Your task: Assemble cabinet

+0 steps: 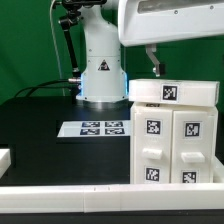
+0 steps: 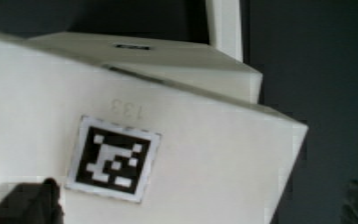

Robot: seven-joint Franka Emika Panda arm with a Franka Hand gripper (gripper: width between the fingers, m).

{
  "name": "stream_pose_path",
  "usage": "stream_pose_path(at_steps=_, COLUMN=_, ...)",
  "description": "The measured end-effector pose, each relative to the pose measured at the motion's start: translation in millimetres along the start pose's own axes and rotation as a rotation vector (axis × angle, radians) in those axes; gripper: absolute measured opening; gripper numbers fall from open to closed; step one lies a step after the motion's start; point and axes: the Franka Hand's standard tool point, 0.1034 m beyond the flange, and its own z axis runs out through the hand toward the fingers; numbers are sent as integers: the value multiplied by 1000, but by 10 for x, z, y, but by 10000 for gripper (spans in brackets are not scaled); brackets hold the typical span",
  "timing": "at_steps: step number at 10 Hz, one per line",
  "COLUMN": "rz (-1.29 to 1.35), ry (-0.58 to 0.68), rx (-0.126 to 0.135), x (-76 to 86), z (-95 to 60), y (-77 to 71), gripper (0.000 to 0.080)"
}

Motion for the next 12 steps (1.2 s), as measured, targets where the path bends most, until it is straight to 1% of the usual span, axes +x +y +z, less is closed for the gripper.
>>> stream_pose_path(at_steps=2, rz=-198, ry=-2, rx=-1, x=-3, z=7, y=3, gripper=796)
stream_pose_path(at_steps=3, rz=-326, ry=-6, rx=-12, x=-5, z=18, y=10, gripper=796)
stream_pose_path(at_steps=4, rz=-411, ry=-10, rx=-29, x=-9, z=30, y=3, gripper=796)
stream_pose_path(at_steps=5, rz=-466, ry=-16, rx=-38, x=-15, z=47, y=5, gripper=796)
stream_pose_path(at_steps=6, rz=-577, ry=-22, rx=-47, x=-19, z=57, y=18, gripper=796)
stream_pose_path(at_steps=7, rz=-608, ry=-23, rx=-47, x=-17, z=57, y=25, gripper=796)
stream_pose_path(at_steps=10, rz=-814, ry=-28, rx=-48, x=-14, z=60, y=51, gripper=796)
stream_pose_path(at_steps=12, rz=-1007, ry=-29, rx=-61, x=-25, z=96, y=65, gripper=796)
